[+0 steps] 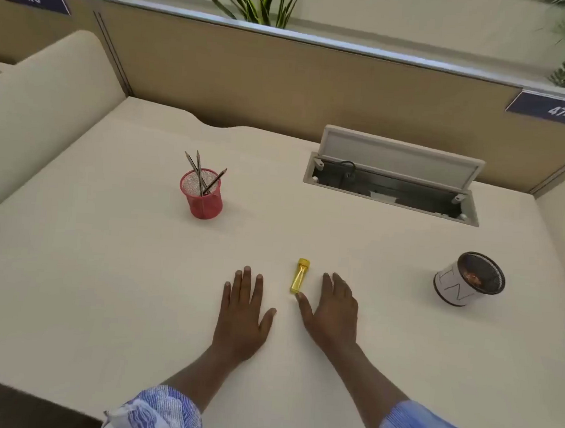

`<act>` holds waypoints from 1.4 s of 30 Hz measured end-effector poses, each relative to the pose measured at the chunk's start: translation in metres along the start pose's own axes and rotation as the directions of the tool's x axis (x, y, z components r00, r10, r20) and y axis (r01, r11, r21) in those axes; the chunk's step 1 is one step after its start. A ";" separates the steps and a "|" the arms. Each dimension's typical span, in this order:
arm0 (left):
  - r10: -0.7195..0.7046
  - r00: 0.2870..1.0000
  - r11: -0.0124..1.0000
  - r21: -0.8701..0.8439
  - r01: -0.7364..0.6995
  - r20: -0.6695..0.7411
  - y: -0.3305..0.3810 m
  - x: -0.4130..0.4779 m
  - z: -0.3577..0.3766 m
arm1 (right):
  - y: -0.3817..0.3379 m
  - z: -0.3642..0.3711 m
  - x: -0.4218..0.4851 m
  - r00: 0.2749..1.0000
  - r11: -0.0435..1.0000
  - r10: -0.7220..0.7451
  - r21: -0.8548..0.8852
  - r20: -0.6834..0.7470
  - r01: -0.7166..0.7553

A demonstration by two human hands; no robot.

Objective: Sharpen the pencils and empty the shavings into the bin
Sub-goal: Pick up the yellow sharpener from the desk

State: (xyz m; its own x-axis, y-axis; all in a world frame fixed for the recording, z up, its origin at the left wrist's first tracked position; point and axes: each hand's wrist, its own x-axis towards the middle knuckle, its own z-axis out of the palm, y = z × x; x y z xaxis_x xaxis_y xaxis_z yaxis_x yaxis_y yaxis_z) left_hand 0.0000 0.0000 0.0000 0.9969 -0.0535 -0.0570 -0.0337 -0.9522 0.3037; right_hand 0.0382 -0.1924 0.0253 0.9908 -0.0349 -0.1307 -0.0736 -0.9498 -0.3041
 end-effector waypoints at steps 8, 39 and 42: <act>-0.061 0.997 0.988 -0.142 0.055 -0.037 0.008 -0.001 -0.012 | -0.039 -0.007 0.042 0.991 0.961 0.134 0.240 0.025 -0.136; 0.258 0.920 0.840 -0.402 -0.364 -0.294 -0.002 0.024 -0.170 | -0.100 -0.099 -0.019 0.907 0.377 -0.297 0.909 0.298 -0.175; 0.285 0.910 0.855 -0.350 -0.384 -0.303 -0.004 0.023 -0.175 | -0.104 -0.100 -0.020 0.909 0.383 -0.307 0.911 0.282 -0.153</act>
State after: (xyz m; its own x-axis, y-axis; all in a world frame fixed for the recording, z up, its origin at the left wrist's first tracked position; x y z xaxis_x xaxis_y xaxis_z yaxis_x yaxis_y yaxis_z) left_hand 0.0355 0.0555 0.1639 0.9186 -0.2285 0.3224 -0.3867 -0.6882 0.6139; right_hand 0.0377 -0.1239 0.1539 0.8911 0.3479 -0.2915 -0.2833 -0.0756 -0.9560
